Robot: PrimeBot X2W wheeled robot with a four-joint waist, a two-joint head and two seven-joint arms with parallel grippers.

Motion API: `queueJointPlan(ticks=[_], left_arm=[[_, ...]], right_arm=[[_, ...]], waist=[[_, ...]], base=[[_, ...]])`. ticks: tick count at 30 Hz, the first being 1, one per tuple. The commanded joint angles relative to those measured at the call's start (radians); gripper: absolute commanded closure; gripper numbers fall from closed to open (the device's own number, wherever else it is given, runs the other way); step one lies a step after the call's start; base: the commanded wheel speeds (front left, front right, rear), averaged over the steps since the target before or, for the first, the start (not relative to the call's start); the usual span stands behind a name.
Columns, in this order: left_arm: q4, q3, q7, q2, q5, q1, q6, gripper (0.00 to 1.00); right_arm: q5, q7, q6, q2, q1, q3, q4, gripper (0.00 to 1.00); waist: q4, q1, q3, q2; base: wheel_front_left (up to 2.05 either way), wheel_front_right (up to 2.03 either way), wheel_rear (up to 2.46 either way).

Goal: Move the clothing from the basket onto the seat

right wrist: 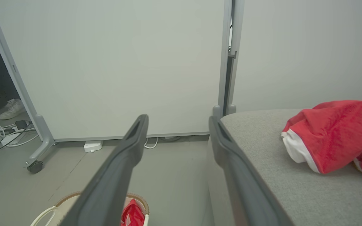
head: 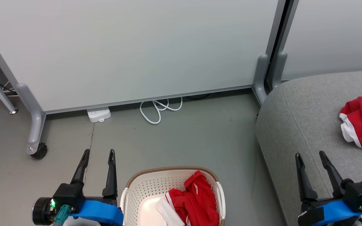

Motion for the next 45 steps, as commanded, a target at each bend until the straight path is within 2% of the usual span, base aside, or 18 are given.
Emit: queueJointPlan(ticks=[1, 13, 23, 32, 39, 45], left_arm=[[0.003, 0.0, -0.005, -0.002, -0.002, 0.0, -0.003, 0.0], [0.034, -0.032, -0.005, -0.002, -0.013, -0.022, -0.007, 0.0], [0.107, -0.104, -0.005, -0.002, -0.017, -0.087, -0.024, 0.0], [0.259, -0.205, -0.004, -0.001, -0.029, -0.221, -0.036, 0.0], [0.44, -0.285, -0.004, 0.002, -0.025, -0.34, -0.044, 0.0], [0.568, -0.373, -0.004, 0.023, -0.076, -0.447, -0.042, 0.0]], right_arm=[[0.0, 0.0, 0.0, 0.003, 0.006, -0.002, 0.002, 0.0], [0.0, 0.0, 0.0, 0.004, -0.008, 0.004, 0.008, 0.0], [0.003, 0.0, 0.0, -0.007, -0.057, 0.026, -0.002, 0.0], [0.014, 0.0, 0.0, -0.022, -0.159, 0.066, -0.016, 0.0], [0.019, 0.0, 0.0, -0.026, -0.24, 0.082, -0.031, 0.0], [0.02, 0.0, 0.0, -0.025, -0.296, 0.099, -0.044, 0.0]], waist=[[0.002, 0.0, 0.0, 0.0], [0.002, 0.0, 0.009, 0.0], [-0.045, 0.0, 0.065, 0.0], [-0.121, 0.0, 0.202, 0.0], [-0.173, 0.0, 0.304, 0.0], [-0.203, 0.0, 0.399, 0.0]], base=[[0.0, 0.0, 0.0], [0.0, 0.0, 0.0], [0.0, 0.0, 0.0], [0.0, 0.0, 0.0], [0.0, 0.0, 0.0], [0.0, 0.0, 0.0]])
